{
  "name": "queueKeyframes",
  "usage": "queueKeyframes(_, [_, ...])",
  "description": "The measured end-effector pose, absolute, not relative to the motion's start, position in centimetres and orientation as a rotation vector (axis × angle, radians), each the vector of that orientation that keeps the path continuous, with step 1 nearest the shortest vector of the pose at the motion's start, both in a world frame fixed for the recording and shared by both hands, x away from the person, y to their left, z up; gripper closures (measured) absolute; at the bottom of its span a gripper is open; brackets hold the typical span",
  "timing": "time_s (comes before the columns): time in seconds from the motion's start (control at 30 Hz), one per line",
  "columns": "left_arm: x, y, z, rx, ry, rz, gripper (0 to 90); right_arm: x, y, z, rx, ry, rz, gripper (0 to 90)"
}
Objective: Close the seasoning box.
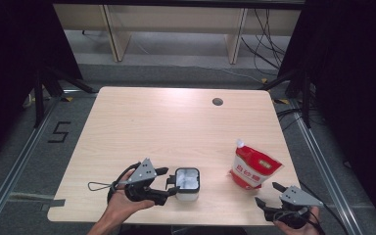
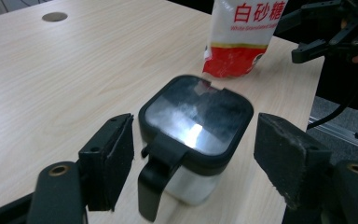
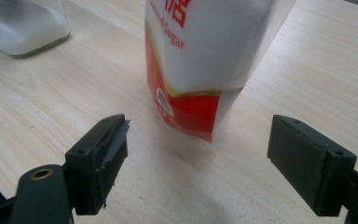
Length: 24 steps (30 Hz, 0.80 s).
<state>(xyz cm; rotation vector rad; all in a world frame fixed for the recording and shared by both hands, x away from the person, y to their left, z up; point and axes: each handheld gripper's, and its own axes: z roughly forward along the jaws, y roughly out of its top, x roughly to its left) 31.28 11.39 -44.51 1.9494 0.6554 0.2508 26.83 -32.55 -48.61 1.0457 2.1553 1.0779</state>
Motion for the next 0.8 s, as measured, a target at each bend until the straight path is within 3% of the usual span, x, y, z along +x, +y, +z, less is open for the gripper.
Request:
queueKeyframes(0.4, [29.8,14.5,-46.1,1.971,0.703,0.267,21.0,26.8,-32.5,-48.6,1.032,2.154,1.080,20.8])
queueKeyframes(0.8, [28.7,16.2,-47.7,2.030,0.739,0.301,21.0,26.9,-32.4,-48.7,1.023,2.163,1.081,19.5])
